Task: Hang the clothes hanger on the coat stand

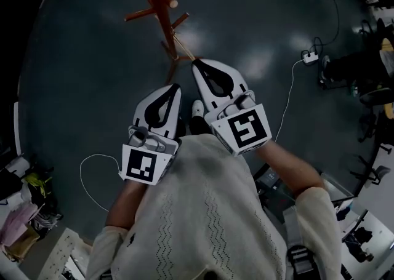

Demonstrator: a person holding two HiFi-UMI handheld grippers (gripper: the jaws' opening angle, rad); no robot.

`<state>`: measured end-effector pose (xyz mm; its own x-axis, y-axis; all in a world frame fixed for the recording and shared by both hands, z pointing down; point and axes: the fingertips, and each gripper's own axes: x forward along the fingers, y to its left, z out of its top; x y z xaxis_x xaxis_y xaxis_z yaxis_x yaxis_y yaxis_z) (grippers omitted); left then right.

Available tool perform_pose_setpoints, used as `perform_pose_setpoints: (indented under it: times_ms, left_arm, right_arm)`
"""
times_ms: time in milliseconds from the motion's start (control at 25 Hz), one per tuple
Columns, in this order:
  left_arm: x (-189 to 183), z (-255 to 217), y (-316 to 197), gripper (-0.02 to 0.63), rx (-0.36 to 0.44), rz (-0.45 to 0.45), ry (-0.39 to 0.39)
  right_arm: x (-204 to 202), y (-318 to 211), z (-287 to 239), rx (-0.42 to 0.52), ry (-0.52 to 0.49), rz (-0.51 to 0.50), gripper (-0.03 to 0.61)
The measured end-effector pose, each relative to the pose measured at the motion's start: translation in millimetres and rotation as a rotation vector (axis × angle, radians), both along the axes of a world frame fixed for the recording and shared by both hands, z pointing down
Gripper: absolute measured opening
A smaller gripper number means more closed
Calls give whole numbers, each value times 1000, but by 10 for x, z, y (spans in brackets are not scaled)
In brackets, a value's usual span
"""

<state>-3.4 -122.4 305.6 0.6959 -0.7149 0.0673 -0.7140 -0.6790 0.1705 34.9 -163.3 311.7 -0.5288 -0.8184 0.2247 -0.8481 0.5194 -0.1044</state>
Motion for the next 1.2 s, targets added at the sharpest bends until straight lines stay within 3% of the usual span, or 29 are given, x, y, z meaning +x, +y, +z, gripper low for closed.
perform_pose_setpoints:
  times_ms: [320, 440, 560, 680, 920, 1200]
  left_arm:
    - [-32, -38, -33, 12, 25, 47, 22]
    - [0, -5, -8, 12, 38, 75, 2]
    - [24, 21, 6, 12, 34, 75, 12]
    - [20, 36, 43, 12, 31, 66, 34]
    - [-46, 0, 93, 12, 32, 15, 45]
    - [-318, -57, 91, 12, 28, -53, 49]
  right_arm:
    - [34, 80, -66, -14, 0, 64, 20]
    - [4, 129, -207, 55, -25, 42, 18]
    - [28, 189, -206, 59, 13, 28, 18]
    - [17, 220, -270, 89, -14, 40, 18]
    - [-16, 333, -287, 63, -55, 43, 18]
    - [-259, 360, -177, 17, -27, -22, 18]
